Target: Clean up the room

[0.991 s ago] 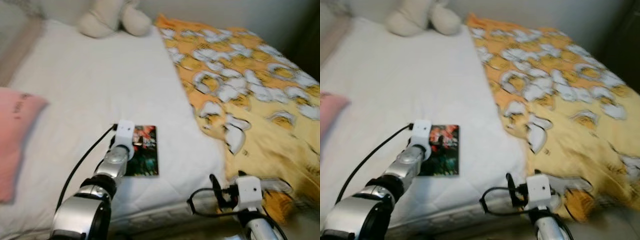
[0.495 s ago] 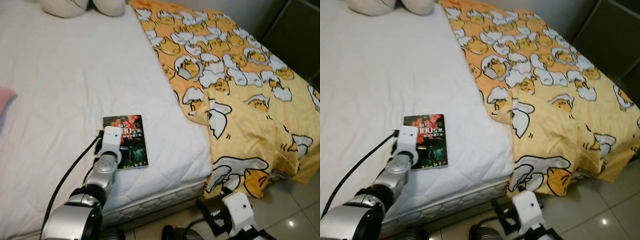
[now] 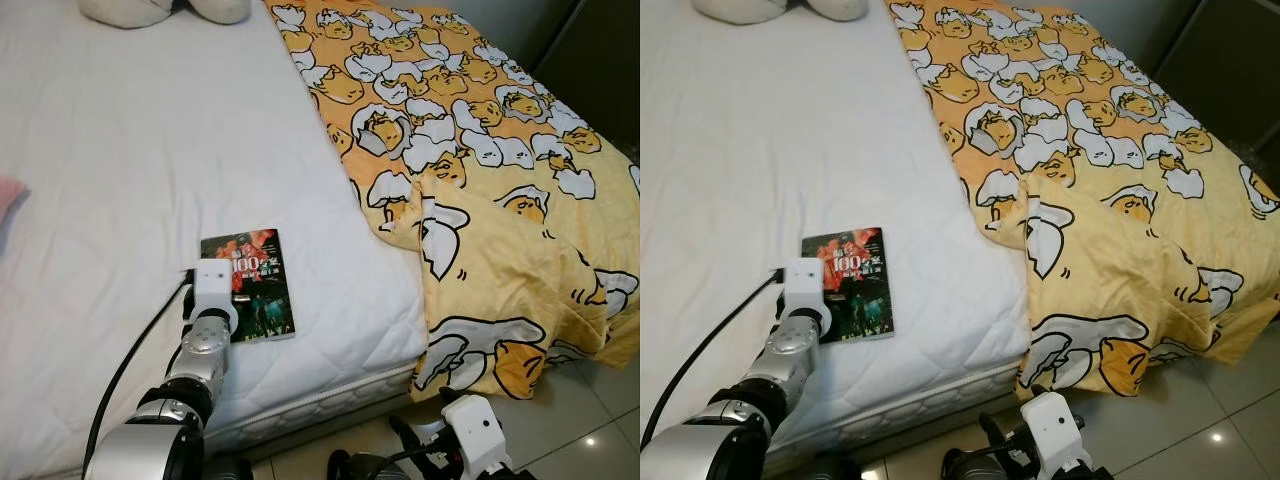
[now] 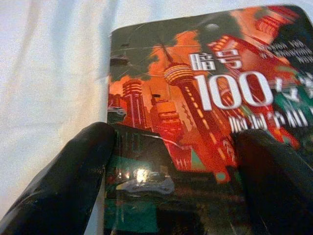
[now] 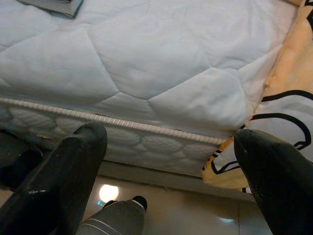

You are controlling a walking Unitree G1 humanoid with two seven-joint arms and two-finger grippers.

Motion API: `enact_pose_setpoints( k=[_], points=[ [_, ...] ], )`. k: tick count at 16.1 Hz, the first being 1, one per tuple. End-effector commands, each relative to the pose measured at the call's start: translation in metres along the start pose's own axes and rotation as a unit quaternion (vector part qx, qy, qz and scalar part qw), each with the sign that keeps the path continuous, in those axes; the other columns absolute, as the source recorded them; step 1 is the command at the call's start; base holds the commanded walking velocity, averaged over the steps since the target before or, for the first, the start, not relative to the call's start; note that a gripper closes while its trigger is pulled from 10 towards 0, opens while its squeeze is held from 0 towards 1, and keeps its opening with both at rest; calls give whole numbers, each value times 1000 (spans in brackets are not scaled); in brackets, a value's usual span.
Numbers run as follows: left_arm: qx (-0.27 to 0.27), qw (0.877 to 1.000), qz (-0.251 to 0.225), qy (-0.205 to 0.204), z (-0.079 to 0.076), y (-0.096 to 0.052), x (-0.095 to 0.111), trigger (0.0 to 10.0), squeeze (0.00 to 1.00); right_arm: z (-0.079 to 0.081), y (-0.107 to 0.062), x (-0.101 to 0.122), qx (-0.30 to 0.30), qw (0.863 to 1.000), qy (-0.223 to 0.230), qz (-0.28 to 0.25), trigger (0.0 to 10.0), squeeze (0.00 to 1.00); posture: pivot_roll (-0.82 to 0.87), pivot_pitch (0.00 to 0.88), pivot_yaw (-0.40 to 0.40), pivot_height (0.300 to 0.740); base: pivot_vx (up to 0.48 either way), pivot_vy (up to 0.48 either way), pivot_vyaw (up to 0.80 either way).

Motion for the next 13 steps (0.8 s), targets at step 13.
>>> enact_pose_setpoints(
  k=[13],
  points=[
    [23, 990, -10, 142, 2, -24, -45, 10000, 0, -2, -4, -9, 4, 1000, 15, 22, 10000, 0, -140, 120, -128, 740, 0, 0, 0]
  ],
)
Point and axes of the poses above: a point about 5 cm out from each wrist's last joint towards the gripper, its own y axis pointing out of the wrist towards the gripper, its own x axis along the axis of the wrist's last joint, z = x × y, the point moved 2 cm from there along y, pointing out of the wrist towards the gripper, and after that the axes turned 15 degrees about y, right-handed, at the moved point
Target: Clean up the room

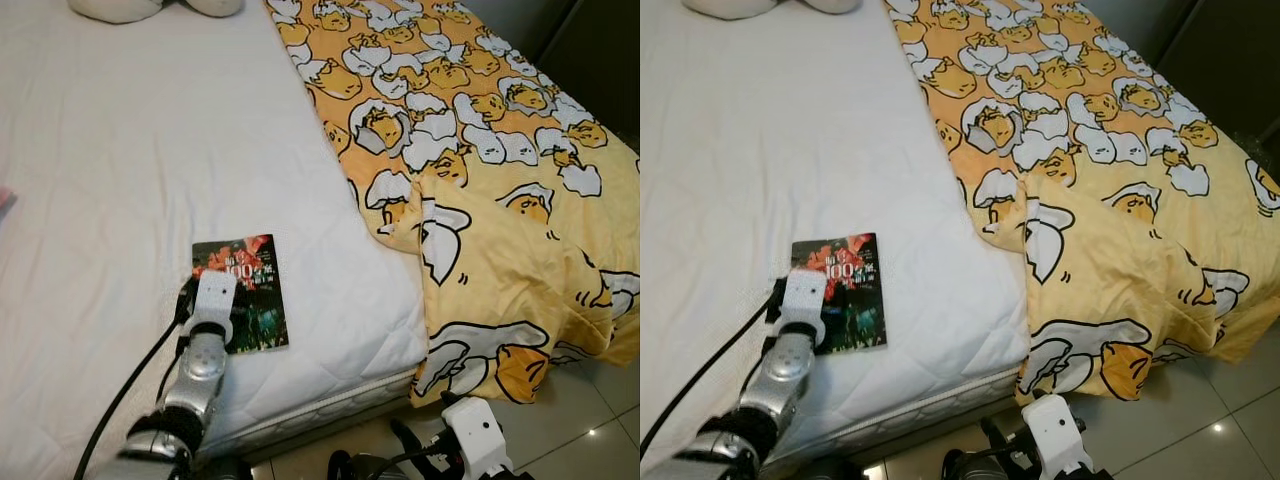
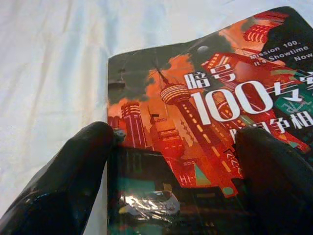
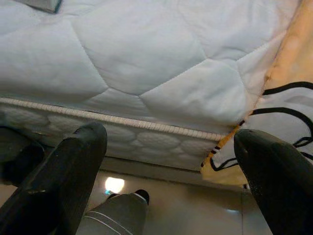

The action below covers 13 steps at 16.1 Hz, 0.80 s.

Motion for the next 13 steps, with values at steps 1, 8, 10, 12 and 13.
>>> enact_pose_setpoints(
  k=[1, 8, 10, 12, 13],
  points=[
    [-24, 997, 78, -5, -11, -16, -37, 10000, 0, 3, -3, -1, 15, 1000, 14, 4, 10000, 0, -140, 120, -128, 740, 0, 0, 0],
    [2, 992, 93, -81, 2, -11, -37, 10000, 0, 11, -2, 0, 58, 998, 31, 11, 10000, 0, -126, 118, -129, 740, 0, 0, 0],
    [-15, 979, 154, -131, -8, -19, -54, 10000, 0, 13, -1, -2, 63, 997, 32, 17, 10000, 0, -122, 118, -126, 740, 0, 0, 0],
    [-3, 981, 156, -115, -4, -20, -56, 10000, 0, 13, 0, -1, 63, 997, 33, 18, 10000, 0, -121, 115, -125, 740, 0, 0, 0],
    [31, 980, 174, -87, 6, -22, -64, 10000, 0, 12, 0, -2, 63, 997, 31, 19, 10000, 0, -119, 112, -123, 740, 0, 0, 0]
  ],
)
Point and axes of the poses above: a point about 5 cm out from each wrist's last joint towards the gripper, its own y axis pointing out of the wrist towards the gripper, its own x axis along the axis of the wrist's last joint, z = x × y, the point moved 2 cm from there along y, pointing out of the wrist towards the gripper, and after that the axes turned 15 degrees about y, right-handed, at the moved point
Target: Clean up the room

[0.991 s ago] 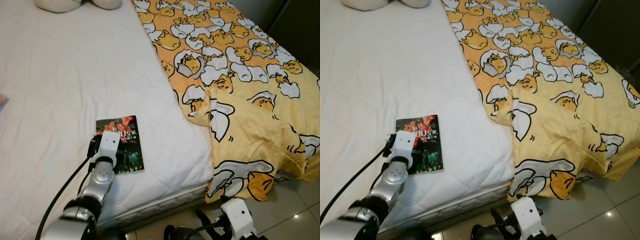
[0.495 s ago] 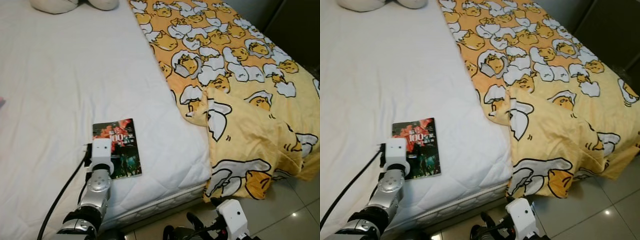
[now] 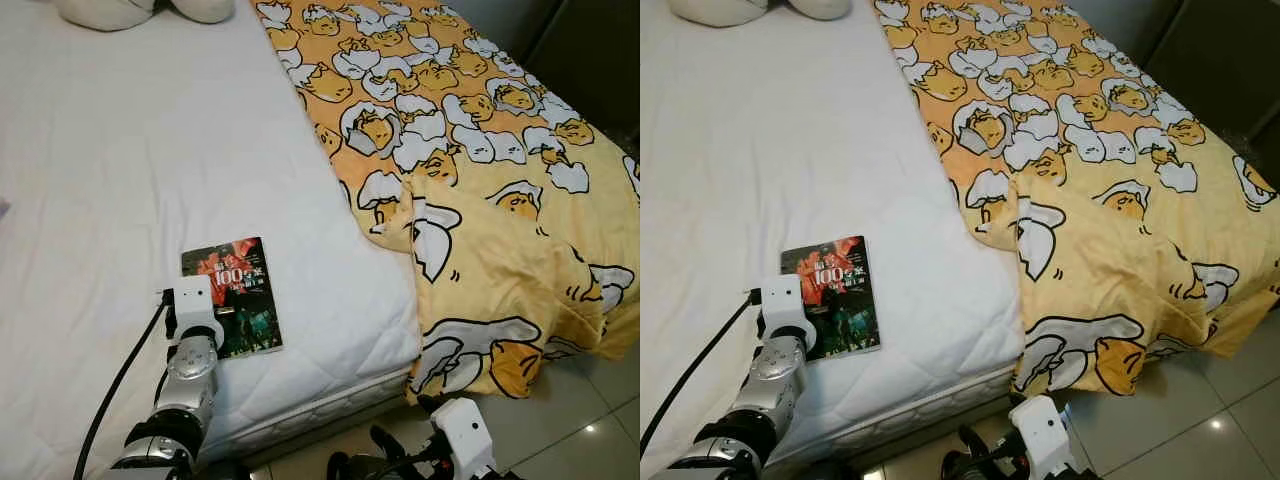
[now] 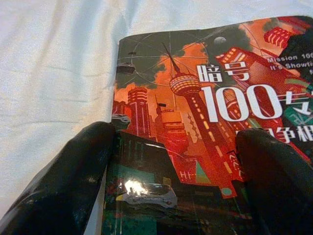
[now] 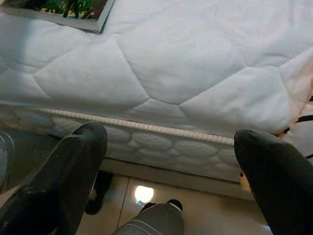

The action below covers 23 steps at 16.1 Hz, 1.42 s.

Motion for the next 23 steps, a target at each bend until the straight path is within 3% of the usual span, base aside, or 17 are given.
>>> enact_pose_setpoints(
  k=[1, 2, 4, 6, 7, 9, 12, 13, 14, 20, 23],
  points=[
    [19, 994, 108, 18, 9, -14, -50, 10000, 0, -4, -3, -5, -4, 1000, 2, 15, 10000, 0, -118, 106, -122, 740, 0, 0, 0],
    [8, 993, 117, 3, 6, -15, -52, 10000, 0, -5, -3, -6, -4, 1000, 1, 16, 10000, 0, -116, 103, -122, 740, 0, 0, 0],
    [-77, 973, 193, -100, -24, -25, -68, 10000, 0, -5, -1, -4, 0, 1000, 1, 13, 10000, 0, -111, 98, -120, 740, 0, 0, 0],
    [-128, 954, 226, -150, -41, -33, -75, 10000, 0, -5, 1, -1, 1, 1000, 0, 10, 10000, 0, -112, 94, -120, 740, 0, 0, 0],
    [-140, 951, 231, -153, -43, -34, -76, 10000, 0, -6, 1, -1, 1, 1000, -1, 10, 10000, 0, -109, 87, -120, 740, 0, 0, 0],
    [-137, 967, 192, -98, -32, -25, -66, 10000, 0, -9, 1, -1, -1, 1000, -3, 10, 10000, 0, -102, 86, -121, 740, 0, 0, 0],
    [-192, 957, 196, -95, -49, -32, -67, 9686, 0, -6, 3, -2, 3, 1000, -2, 11, 10000, 0, -100, 90, -121, 740, 0, 0, 0],
    [-207, 954, 198, -92, -54, -35, -68, 7176, 0, -6, 4, -1, 3, 1000, -2, 11, 10000, 0, -100, 92, -122, 740, 0, 0, 0],
    [-216, 953, 199, -81, -57, -36, -68, 0, 0, -6, 5, -1, 4, 1000, -2, 10, 10000, 0, -100, 91, -124, 740, 0, 0, 0],
    [-248, 949, 179, -73, -69, -34, -56, 0, 0, -10, 6, 0, -4, 1000, -1, 8, 10000, 0, -114, 90, -119, 740, 0, 0, 0],
    [-272, 936, 188, -119, -79, -39, -55, 0, 0, -9, 6, -2, -6, 1000, 1, 9, 10000, 0, -116, 91, -117, 740, 0, 0, 0]
  ],
)
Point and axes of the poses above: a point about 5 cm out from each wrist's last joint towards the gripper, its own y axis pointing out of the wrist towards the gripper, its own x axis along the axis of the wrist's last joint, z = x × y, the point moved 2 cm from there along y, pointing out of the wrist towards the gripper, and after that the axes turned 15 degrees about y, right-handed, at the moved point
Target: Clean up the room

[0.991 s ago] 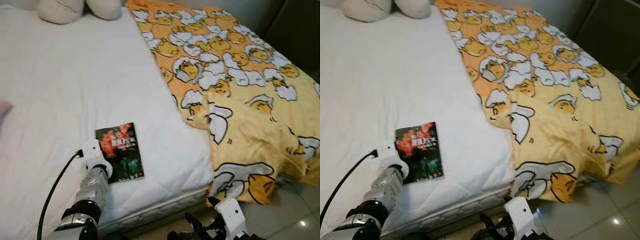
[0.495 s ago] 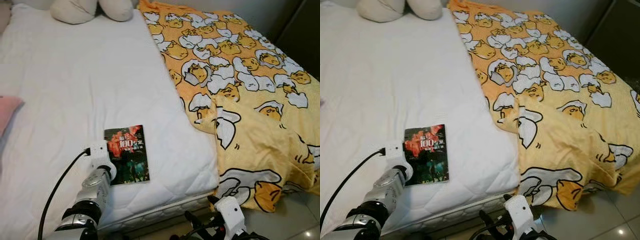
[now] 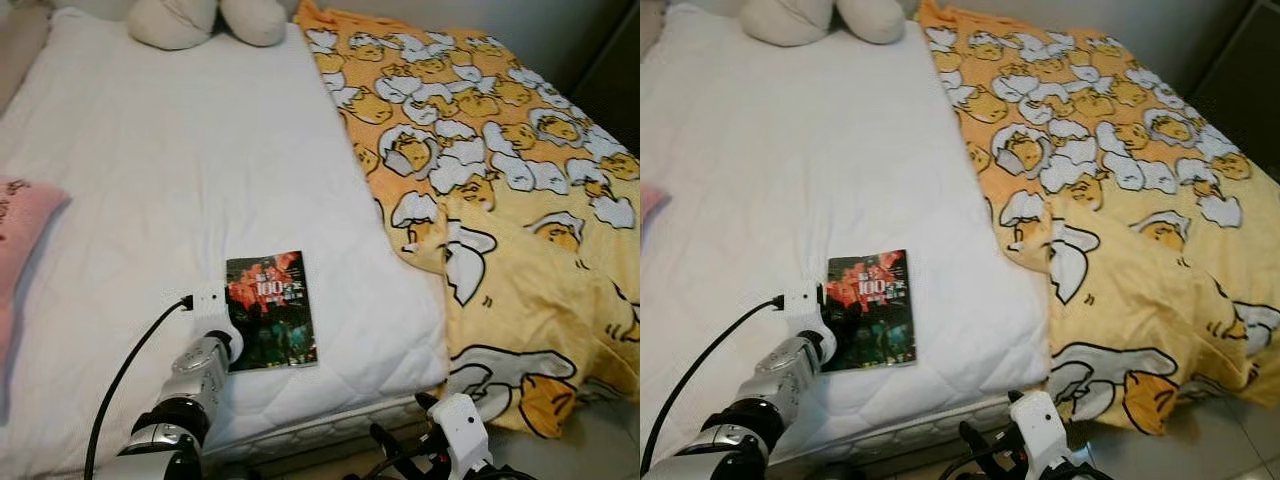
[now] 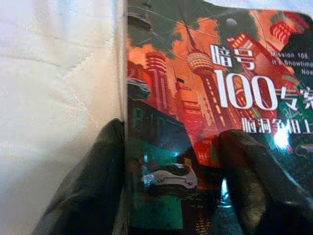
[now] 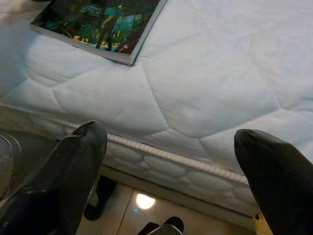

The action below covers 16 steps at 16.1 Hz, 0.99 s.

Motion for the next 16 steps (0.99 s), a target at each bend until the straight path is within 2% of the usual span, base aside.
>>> enact_pose_setpoints(
  k=[1, 3, 8, 9, 10, 12, 13, 16],
  points=[
    [-75, 990, 119, -32, -42, -11, -59, 0, 0, -5, -1, -2, -11, 1000, 3, 3, 10000, 0, -116, 92, -116, 740, 0, 0, 0],
    [-82, 990, 110, -34, -45, -11, -57, 0, 0, -5, -1, -2, -11, 1000, 3, 3, 10000, 0, -115, 95, -115, 740, 0, 0, 0],
    [-119, 991, 31, -50, -48, -5, -28, 0, 0, -5, -3, -2, -12, 1000, 4, 2, 10000, 0, -117, 103, -112, 740, 0, 0, 0],
    [-130, 991, -11, -40, -46, -4, -12, 0, 0, -6, -2, -2, -13, 1000, 5, 1, 10000, 0, -110, 99, -108, 740, 0, 0, 0],
    [-135, 990, -27, -34, -45, -3, -5, 0, 0, -6, -2, -2, -14, 1000, 5, 0, 10000, 0, -103, 95, -106, 740, 0, 0, 0],
    [-149, 984, -94, -35, -40, -5, 24, 0, 0, -6, 2, -2, -13, 1000, 7, -1, 10000, 0, -77, 91, -100, 740, 0, 0, 0],
    [-149, 983, -101, -34, -38, -5, 27, 0, 0, -6, 3, -2, -12, 1000, 7, -2, 10000, 0, -77, 91, -100, 740, 0, 0, 0],
    [-165, 973, -159, -28, -43, -12, 54, 0, 0, -5, 10, 0, -6, 1000, 8, -5, 10000, 0, -61, 89, -99, 740, 0, 0, 0]
  ],
)
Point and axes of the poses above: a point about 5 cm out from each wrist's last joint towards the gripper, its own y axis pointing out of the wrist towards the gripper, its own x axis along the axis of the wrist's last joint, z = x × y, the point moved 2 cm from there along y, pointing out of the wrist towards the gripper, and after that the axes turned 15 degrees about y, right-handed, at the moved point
